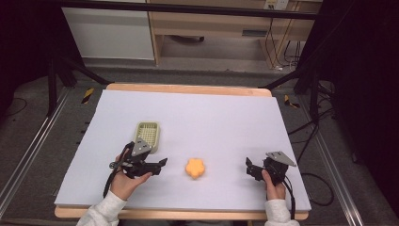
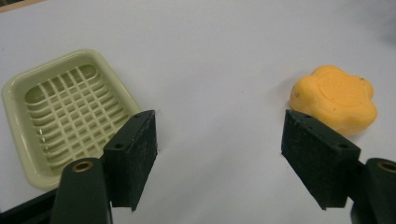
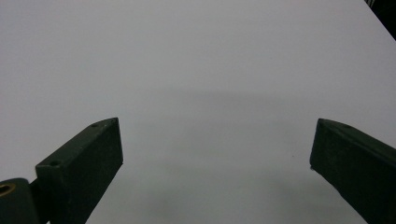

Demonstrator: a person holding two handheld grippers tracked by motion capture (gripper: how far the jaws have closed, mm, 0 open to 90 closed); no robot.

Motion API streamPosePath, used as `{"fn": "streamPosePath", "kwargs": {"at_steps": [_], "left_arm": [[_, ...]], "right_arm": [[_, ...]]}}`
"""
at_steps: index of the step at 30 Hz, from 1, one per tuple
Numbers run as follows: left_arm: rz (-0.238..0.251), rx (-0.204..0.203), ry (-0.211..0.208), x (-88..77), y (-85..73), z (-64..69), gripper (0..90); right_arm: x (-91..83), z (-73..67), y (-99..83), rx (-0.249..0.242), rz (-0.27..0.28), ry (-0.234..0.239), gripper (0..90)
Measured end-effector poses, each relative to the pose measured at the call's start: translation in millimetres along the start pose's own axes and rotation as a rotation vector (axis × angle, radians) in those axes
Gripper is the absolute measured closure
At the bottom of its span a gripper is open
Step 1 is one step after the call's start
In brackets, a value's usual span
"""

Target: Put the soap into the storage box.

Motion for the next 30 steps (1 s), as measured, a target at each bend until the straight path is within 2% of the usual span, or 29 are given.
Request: {"fn": "streamPosePath", "kwargs": {"at_steps": [17, 30], "left_arm": [[0.008, 0.020, -0.051, 6.3, 21.0, 25.2, 26.0], [-0.006, 0.037, -0.078, 15.6, 33.0, 43.9, 25.1]], "right_arm": [[0.1, 0.0, -0.1, 0.001, -0.003, -0.002, 3.0], [0.3, -0.1, -0.1, 0.002, -0.002, 0.001, 3.0]]}}
Point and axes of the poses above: each handheld gripper's, and its own axes: x roughly forward along the jaws, y roughly out of its top, z roughly to its right, the point moved 8 cm from there along x, roughly forward along the jaws, and after that the axes turned 9 degrees about y, right-handed, at the moved point
